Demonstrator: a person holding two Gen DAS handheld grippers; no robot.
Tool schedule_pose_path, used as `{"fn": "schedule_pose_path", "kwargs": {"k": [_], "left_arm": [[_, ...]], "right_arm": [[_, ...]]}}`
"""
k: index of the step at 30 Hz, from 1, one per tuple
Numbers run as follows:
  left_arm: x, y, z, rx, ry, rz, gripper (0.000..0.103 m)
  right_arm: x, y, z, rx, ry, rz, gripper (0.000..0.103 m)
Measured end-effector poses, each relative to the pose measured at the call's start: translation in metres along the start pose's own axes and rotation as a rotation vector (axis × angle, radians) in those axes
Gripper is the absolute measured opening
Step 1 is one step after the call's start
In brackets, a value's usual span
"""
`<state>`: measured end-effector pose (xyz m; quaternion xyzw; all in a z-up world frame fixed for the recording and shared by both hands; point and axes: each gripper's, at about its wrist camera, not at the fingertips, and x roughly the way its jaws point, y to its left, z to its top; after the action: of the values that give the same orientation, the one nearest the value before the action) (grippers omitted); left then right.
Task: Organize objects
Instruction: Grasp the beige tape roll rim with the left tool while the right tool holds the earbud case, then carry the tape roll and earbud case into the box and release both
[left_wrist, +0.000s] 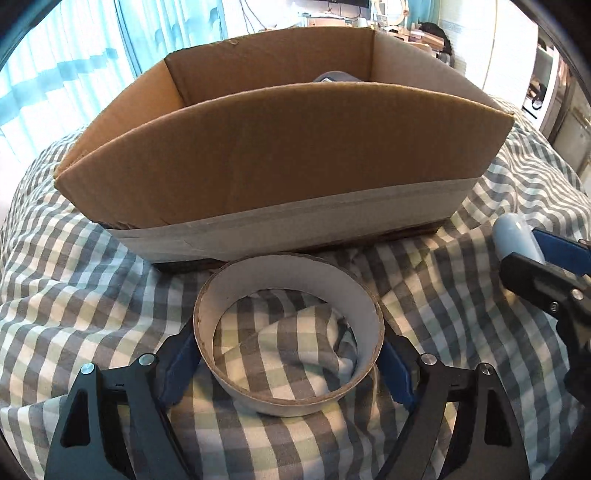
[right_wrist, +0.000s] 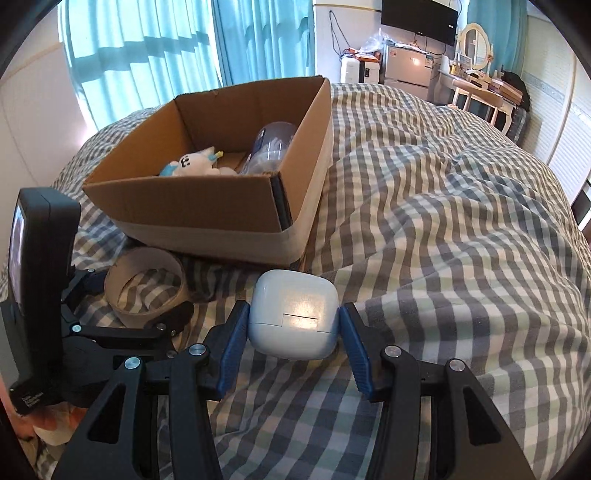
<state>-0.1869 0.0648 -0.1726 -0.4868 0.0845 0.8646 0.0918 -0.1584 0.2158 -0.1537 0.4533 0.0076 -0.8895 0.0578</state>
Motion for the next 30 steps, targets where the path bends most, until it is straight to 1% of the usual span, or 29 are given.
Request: {"fn": "schedule_pose_path", "kwargs": {"k": [7,14,20,21,24,30], "left_arm": [[-0.026,0.009,-0.006,-0.060,-0.034,-0.051,0.086],[-0.061,0.017,-0.023,-0.093,-0.083,-0.031,0.086],[-0.094,0.012,-0.029,-0.097,-0.157,-0.014,0.086],[-0.094,0.014,-0.031,-0.100,-0.165,-0.010,0.086],[-0.115,0.011,-0.036,-0.101,-0.203,0.002,0.086],[-0.153,0.015,-0.044,-0.111,-0.277,0.018,0.086]], "right_arm": [[-0.008,0.005,-0.006,-0.016,-0.021,-0.021,0.050],[-0.031,0.016,-0.015,-0.032,-0.054,-0.035,0.050],[-0.053,0.020,-0.024,-0.007,-0.085,-0.038,0.050],[-0.059,0.022,-0.026,-0.005,-0.095,-0.034,0.050],[-0.072,0.029,-0.031,0.000,-0.112,-0.023,0.050],[-0.099,0.044,-0.035,-0.027,-0.157,-0.021,0.050]]}}
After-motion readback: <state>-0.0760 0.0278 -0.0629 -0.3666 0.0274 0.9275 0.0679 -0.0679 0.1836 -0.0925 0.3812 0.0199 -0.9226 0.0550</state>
